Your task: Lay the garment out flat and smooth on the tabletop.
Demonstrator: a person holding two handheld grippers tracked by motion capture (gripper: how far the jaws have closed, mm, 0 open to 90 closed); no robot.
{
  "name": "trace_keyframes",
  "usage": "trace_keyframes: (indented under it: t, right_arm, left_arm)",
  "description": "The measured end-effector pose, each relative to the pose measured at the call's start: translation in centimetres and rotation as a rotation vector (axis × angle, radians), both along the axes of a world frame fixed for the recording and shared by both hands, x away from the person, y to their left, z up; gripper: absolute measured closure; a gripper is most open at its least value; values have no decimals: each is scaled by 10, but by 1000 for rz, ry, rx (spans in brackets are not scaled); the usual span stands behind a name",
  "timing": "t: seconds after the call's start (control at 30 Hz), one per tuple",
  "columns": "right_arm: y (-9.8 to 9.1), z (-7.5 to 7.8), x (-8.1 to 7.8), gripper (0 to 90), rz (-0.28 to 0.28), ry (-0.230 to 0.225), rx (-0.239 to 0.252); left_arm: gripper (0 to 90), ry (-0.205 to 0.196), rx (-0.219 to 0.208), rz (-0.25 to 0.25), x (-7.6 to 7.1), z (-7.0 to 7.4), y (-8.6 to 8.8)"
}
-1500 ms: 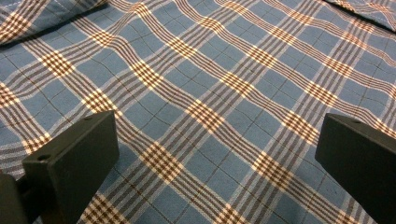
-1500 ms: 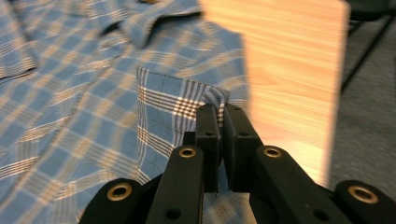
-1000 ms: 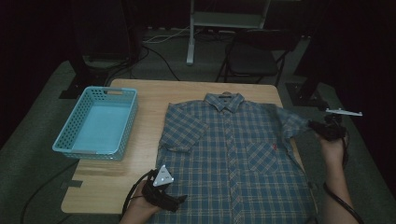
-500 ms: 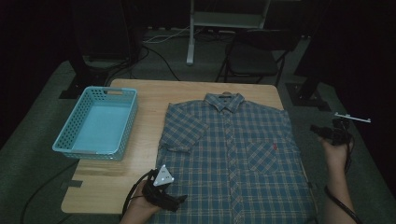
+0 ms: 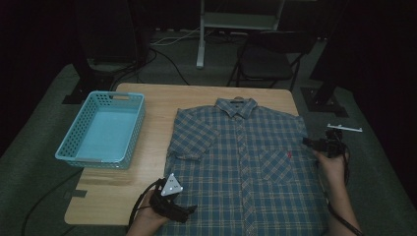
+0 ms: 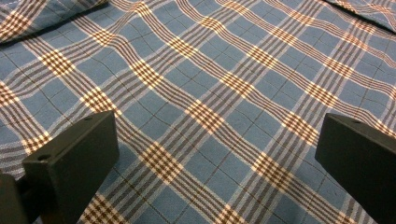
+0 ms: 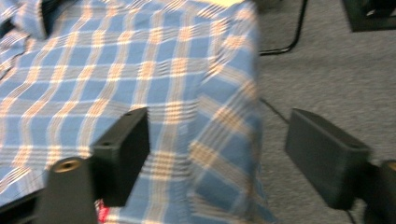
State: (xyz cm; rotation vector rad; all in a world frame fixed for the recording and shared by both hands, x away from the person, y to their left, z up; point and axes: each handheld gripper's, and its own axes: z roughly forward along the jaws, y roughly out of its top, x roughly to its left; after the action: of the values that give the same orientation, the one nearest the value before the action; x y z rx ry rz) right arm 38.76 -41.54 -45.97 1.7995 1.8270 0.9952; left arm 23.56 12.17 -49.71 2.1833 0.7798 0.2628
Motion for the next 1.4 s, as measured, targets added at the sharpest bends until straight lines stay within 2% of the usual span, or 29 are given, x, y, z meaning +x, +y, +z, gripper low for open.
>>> trace_keyframes:
  t: [0.03, 0.13, 0.23, 0.3, 0.33, 0.37, 0.47, 0.57, 0.67, 0.8, 0.83, 0.9, 0.97, 1.0, 1.07, 1.1, 1.17, 1.2, 1.23, 1.33, 1.37, 1.4]
  right_arm:
    - [5, -3, -2, 158, 22, 0, 2]
    - [15, -10, -7, 150, 57, 13, 3]
    - [26, -13, -15, 151, 80, 10, -16]
    - [33, -14, -24, 151, 101, -8, -9]
    - [35, -14, -27, 151, 109, -10, -5]
    - [37, -14, -31, 151, 119, -13, -1]
    - [42, -14, -38, 151, 132, -18, -4]
    - [47, -17, -51, 151, 152, -21, 2]
    - [49, -20, -63, 151, 156, -34, 10]
    - [51, -24, -78, 151, 166, -42, 14]
    - [53, -25, -86, 151, 158, -51, 8]
    - [53, -26, -91, 150, 152, -59, 9]
    - [54, -28, -97, 151, 153, -59, 6]
    - [55, -29, -100, 150, 157, -55, 0]
    - [55, -30, -102, 150, 160, -51, -7]
    - [57, -31, -108, 151, 165, -47, -16]
    - [57, -31, -113, 151, 162, -55, -8]
    - [57, -31, -116, 150, 158, -57, -2]
    - [58, -31, -119, 150, 154, -57, 5]
    - [59, -32, -128, 151, 158, -59, 5]
    - [59, -33, -131, 151, 160, -56, 1]
    - [60, -33, -133, 151, 161, -54, 0]
  left_arm:
    - [2, -1, -3, 1, 0, 0, 0]
    - [2, -9, -24, 13, 0, 1, 1]
    - [3, -59, -12, 22, -2, 2, 2]
    - [2, -69, -11, 40, -2, 2, 2]
    - [2, -59, -21, 54, -1, 2, 3]
    - [2, -38, -50, 54, 1, 2, 5]
    - [3, -36, -82, 55, 3, 2, 8]
    - [3, -85, -41, 61, 3, 3, 10]
    - [3, -66, -48, 82, 6, 3, 13]
    - [3, -57, -109, 121, 9, 4, 19]
    - [3, -59, -119, 131, 10, 5, 21]
    - [3, -60, -148, 145, 10, 10, 24]
    - [3, -27, -190, 135, 12, 13, 25]
    - [3, -25, -201, 137, 12, 14, 25]
    - [3, -23, -199, 134, 13, 15, 25]
    - [3, -20, -175, 142, 14, 16, 22]
    - [3, -26, -76, 176, 15, 18, 15]
    - [3, -30, -43, 189, 16, 19, 12]
    - [3, -23, -38, 179, 17, 19, 10]
    - [3, -29, -58, 159, 19, 21, 8]
    - [3, -51, -23, 143, 21, 24, 4]
    - [3, -51, -23, 143, 21, 24, 4]
